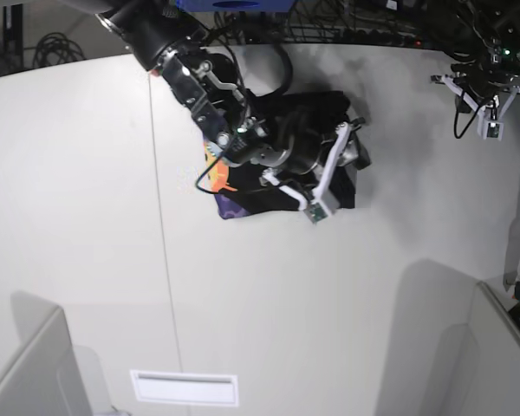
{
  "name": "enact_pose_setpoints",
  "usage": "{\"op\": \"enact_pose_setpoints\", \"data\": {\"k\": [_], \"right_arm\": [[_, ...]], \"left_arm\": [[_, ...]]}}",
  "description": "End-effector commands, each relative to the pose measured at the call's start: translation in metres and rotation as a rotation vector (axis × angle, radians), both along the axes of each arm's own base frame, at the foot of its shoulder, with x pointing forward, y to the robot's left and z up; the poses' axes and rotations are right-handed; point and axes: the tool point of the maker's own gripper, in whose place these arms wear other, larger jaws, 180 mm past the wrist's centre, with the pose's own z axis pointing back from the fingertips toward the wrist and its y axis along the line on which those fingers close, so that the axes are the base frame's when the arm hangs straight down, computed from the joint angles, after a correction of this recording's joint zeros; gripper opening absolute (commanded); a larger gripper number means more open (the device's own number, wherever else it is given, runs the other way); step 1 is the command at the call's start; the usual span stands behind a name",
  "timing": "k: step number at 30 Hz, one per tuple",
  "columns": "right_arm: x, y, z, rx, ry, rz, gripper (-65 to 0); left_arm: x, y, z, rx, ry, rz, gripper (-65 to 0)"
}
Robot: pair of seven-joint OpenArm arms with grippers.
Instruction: Fold the T-shirt properly
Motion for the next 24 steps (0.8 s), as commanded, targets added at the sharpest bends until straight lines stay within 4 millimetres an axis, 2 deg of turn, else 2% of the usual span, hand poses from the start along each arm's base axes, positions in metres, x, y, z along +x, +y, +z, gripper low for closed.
{"op": "enact_pose_setpoints", "data": {"k": [1, 2, 5, 6, 9, 11, 14, 16, 18, 22, 23, 24], "right_arm": [[0.011, -0.009, 0.013, 0.034, -0.033, -0.046, -35.1], [0.015, -0.019, 0.012, 0.035, -0.029, -0.080, -40.5], [0.025, -0.050, -0.008, -0.006, 0.010, -0.158, -61.7], [0.023, -0.054, -0.019, -0.028, 0.033, -0.161, -65.0], [0.010, -0.057, -0.046, -0.063, 0.105, -0.164, -65.0], [-0.002, -0.049, -0.056, -0.076, 0.134, -0.131, -65.0], [-0.022, -0.029, -0.062, -0.101, 0.137, -0.039, -65.0], [-0.023, -0.028, -0.059, -0.098, 0.129, -0.031, -65.0], [-0.010, -0.040, -0.046, -0.071, 0.099, -0.085, -65.0], [0.010, -0.086, -0.014, -0.019, 0.021, -0.234, -65.0], [0.013, -0.100, -0.007, -0.017, -0.001, -0.267, -65.0], [0.016, -0.112, -0.001, -0.016, -0.020, -0.299, -65.0]], "left_arm": [[0.005, 0.006, 0.009, 0.020, -0.028, -0.006, -65.0], [0.003, 0.009, 0.010, 0.025, -0.030, 0.003, -65.0], [0.002, 0.012, 0.011, 0.029, -0.032, 0.013, -65.0], [0.002, 0.012, 0.011, 0.028, -0.030, 0.010, -65.0], [0.004, 0.007, 0.010, 0.022, -0.032, 0.001, -65.0], [0.011, -0.009, 0.007, 0.004, -0.032, -0.048, -65.0], [0.022, -0.029, 0.009, -0.007, -0.045, -0.116, -65.0], [0.032, -0.050, 0.014, -0.044, -0.085, -0.152, -65.0], [0.042, -0.067, 0.027, -0.119, -0.164, -0.161, -65.0], [0.055, -0.096, 0.046, -0.323, -0.299, -0.174, -65.0], [0.054, -0.101, 0.049, -0.365, -0.316, -0.171, -58.9], [0.055, -0.106, 0.052, -0.397, -0.334, -0.175, -48.1]]}}
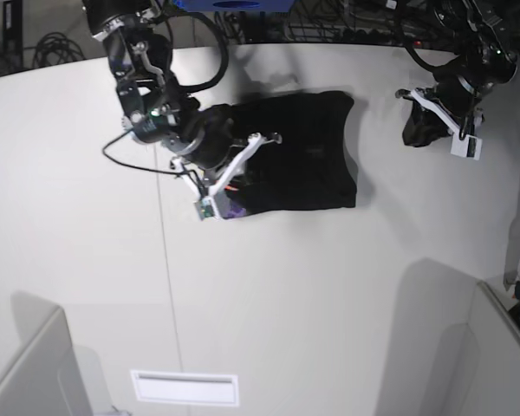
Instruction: Fold the T-shirt properly
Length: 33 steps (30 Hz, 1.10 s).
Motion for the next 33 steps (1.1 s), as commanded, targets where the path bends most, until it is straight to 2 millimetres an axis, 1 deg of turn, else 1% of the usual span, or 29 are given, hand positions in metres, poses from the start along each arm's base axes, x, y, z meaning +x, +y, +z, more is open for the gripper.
{"op": "enact_pose_setpoints", "data": {"k": [1, 2, 4, 5, 7, 8, 12, 16, 20, 22, 24, 27, 30, 32, 33], "right_arm": [[0.006, -0.006, 0.012, 0.018, -0.043, -0.018, -65.0], [0.007, -0.015, 0.010, 0.007, -0.039, -0.038, -65.0], [0.010, -0.032, 0.005, -0.015, -0.031, -0.076, -65.0], [0.007, -0.036, 0.002, -0.018, -0.019, -0.086, -65.0], [0.002, -0.043, -0.004, -0.028, -0.001, -0.101, -65.0], [0.001, -0.044, -0.005, -0.031, 0.001, -0.101, -65.0], [-0.001, -0.044, -0.007, -0.034, 0.008, -0.097, -65.0], [-0.001, -0.045, -0.008, -0.034, 0.009, -0.100, -65.0], [-0.002, -0.044, -0.008, -0.034, 0.009, -0.097, -65.0], [-0.002, -0.044, -0.008, -0.034, 0.009, -0.097, -65.0], [-0.002, -0.044, -0.008, -0.034, 0.009, -0.097, -65.0], [-0.002, -0.045, -0.008, -0.034, 0.009, -0.099, -65.0], [-0.001, -0.044, -0.007, -0.034, 0.008, -0.097, -65.0], [0.000, -0.044, -0.006, -0.034, 0.005, -0.097, -65.0], [0.000, -0.044, -0.006, -0.034, 0.003, -0.097, -65.0]], "left_arm": [[0.004, -0.003, 0.010, -0.019, -0.044, -0.015, -37.2], [0.004, -0.006, 0.012, -0.036, -0.053, -0.013, -28.6], [0.007, -0.011, 0.012, -0.051, -0.058, -0.022, -14.0], [0.008, -0.017, 0.010, -0.066, -0.054, -0.037, -8.7], [0.015, -0.033, 0.006, -0.101, -0.052, -0.076, -3.0], [0.017, -0.040, 0.001, -0.122, -0.041, -0.089, -2.0], [0.023, -0.061, -0.024, -0.223, 0.011, -0.091, -1.8], [0.031, -0.069, -0.044, -0.296, 0.053, -0.064, -1.8], [0.040, -0.075, -0.056, -0.345, 0.077, -0.047, -1.8], [0.042, -0.076, -0.058, -0.354, 0.080, -0.044, -1.8], [0.043, -0.076, -0.055, -0.355, 0.072, -0.047, -1.8], [0.045, -0.077, -0.044, -0.360, 0.037, -0.054, -1.8], [0.050, -0.080, -0.035, -0.404, 0.005, -0.051, -1.8], [0.053, -0.079, -0.037, -0.415, 0.019, -0.025, -1.8], [0.058, -0.080, -0.037, -0.423, 0.027, -0.007, -1.8]]}}
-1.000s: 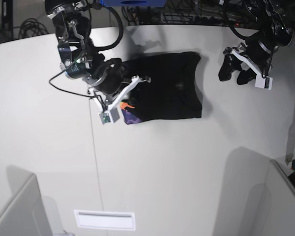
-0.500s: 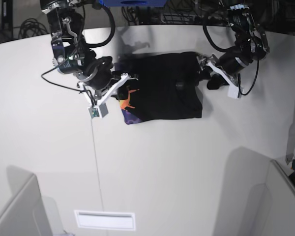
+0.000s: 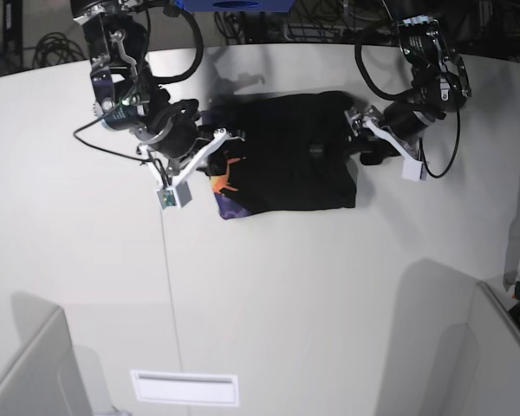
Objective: Fold the T-shirt properly
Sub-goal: 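Grasp the bundle's edge with the left gripper beside the right gripper, then flip the bundle over with the left gripper, exposing the sun print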
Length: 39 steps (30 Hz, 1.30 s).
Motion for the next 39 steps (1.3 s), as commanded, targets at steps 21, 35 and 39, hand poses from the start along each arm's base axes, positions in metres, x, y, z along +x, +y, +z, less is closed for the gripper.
{"op": "enact_pose_setpoints", "data": {"k": [21, 35, 39], "right_arm": [[0.009, -0.002, 0.012, 0.024, -0.075, -0.029, -65.0], [0.011, -0.070, 0.002, -0.025, -0.084, -0.237, -65.0], [0.009, -0.088, 0.002, -0.048, -0.097, -0.251, -65.0]], "left_arm": [[0.012, -0.034, -0.037, -0.049, 0.221, -0.021, -65.0], [0.053, -0.047, -0.009, 0.594, 0.101, -0.699, -65.0], [0.044, -0.087, 0.001, 0.844, -0.078, -0.954, -65.0]]}}
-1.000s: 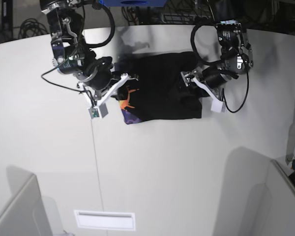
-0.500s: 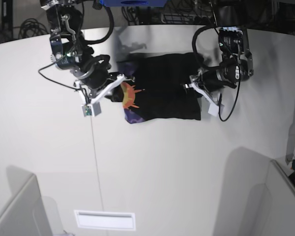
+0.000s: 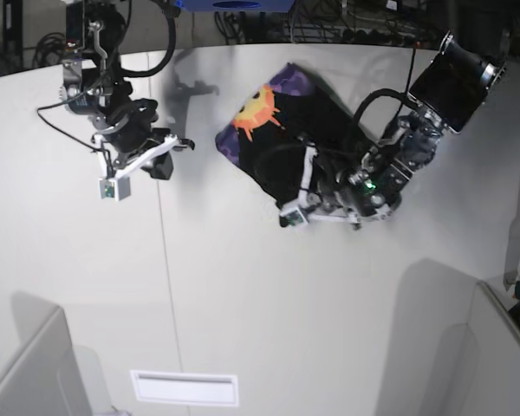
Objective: Fold the T-shirt properly
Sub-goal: 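Flip the bundle over with the left gripper, exposing the sun print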
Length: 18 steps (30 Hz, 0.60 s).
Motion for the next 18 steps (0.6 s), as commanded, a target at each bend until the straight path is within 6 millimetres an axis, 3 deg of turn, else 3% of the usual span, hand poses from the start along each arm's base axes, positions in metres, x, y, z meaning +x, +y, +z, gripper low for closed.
{"op": "enact_pose_setpoints", "data": {"k": [1, 2, 5, 8, 10, 18], "right_arm": [[0.005, -0.010, 0.009, -0.013, -0.042, -0.016, -65.0], [0.003, -0.015, 0.008, -0.018, -0.036, -0.030, -65.0], [0.001, -0.033, 0.006, -0.037, -0.033, -0.072, -65.0], [-0.004, -0.054, 0.005, -0.060, -0.023, -0.127, -65.0], [-0.005, -0.060, 0.004, -0.067, -0.019, -0.143, -65.0], [-0.015, -0.062, -0.004, -0.073, 0.011, -0.148, -65.0]], "left_arm": [[0.001, -0.015, 0.009, 0.006, -0.056, -0.067, -65.0], [-0.004, -0.030, 0.007, 0.028, -0.083, -0.126, -65.0], [-0.007, -0.045, -0.001, 0.110, -0.156, -0.215, -65.0], [-0.013, -0.078, 0.001, 0.068, -0.232, -0.302, -65.0], [-0.015, -0.089, 0.001, 0.039, -0.268, -0.341, -65.0], [-0.011, -0.109, 0.013, -0.050, -0.331, -0.376, -65.0]]}}
